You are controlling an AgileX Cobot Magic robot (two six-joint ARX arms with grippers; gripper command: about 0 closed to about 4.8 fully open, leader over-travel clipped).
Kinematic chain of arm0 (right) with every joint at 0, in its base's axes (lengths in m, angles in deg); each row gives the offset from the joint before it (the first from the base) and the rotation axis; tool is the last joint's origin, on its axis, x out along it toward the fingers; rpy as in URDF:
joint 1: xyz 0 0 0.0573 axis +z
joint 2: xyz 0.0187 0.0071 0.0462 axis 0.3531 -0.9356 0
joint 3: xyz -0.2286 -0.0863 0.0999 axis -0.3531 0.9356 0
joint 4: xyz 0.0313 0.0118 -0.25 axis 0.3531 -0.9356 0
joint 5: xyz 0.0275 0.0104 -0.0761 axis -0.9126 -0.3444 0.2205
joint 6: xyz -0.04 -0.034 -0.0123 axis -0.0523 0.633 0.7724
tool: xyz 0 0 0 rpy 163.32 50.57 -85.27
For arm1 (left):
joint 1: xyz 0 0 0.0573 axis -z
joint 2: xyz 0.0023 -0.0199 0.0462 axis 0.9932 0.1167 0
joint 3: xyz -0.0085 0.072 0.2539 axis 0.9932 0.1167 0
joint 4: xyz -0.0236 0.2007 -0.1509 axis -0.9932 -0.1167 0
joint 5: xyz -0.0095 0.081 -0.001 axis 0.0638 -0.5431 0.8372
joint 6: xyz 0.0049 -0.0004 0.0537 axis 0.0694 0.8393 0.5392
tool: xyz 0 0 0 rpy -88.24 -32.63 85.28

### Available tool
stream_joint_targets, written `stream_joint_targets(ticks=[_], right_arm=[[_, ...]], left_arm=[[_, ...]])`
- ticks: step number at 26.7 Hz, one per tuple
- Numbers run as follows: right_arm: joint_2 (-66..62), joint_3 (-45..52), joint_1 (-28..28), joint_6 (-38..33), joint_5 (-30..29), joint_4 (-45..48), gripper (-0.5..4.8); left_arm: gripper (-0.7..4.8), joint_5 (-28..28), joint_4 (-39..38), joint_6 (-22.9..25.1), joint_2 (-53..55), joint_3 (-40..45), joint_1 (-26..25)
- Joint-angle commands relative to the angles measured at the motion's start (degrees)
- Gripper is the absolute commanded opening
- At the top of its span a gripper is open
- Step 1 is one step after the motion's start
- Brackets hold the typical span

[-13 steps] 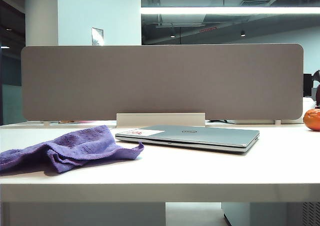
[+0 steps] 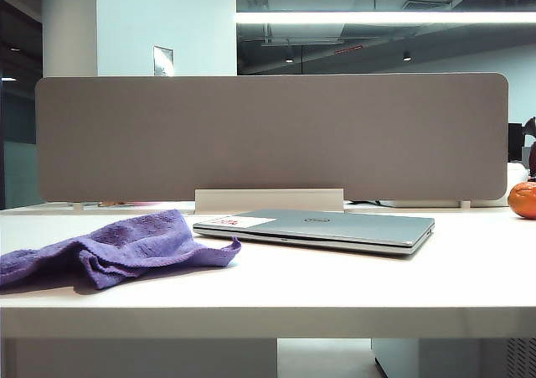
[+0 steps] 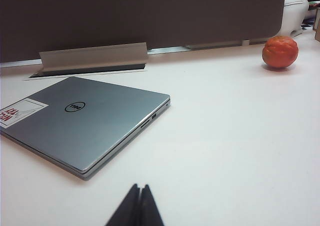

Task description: Pick up the purple rag and put it over the laptop.

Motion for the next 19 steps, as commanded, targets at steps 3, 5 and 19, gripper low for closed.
stream_joint_targets(ticks=[3, 5, 19], right_arm=[[0.1, 0.2, 0.0, 0.1, 0.1, 0.6, 0.22], [0.1, 0.2, 0.0, 0.1, 0.2, 0.7, 0.22], [0.1, 0.2, 0.1, -0.6, -22.4, 1.0, 0.22]], left_arm=[[-0.06, 0.4, 0.4, -0.2, 0.1, -0.2, -0.1], [-0.06, 0.4, 0.3, -0.2, 0.1, -0.2, -0.1], [-0.06, 0.0, 0.3, -0.2, 0.1, -0.2, -0.1]])
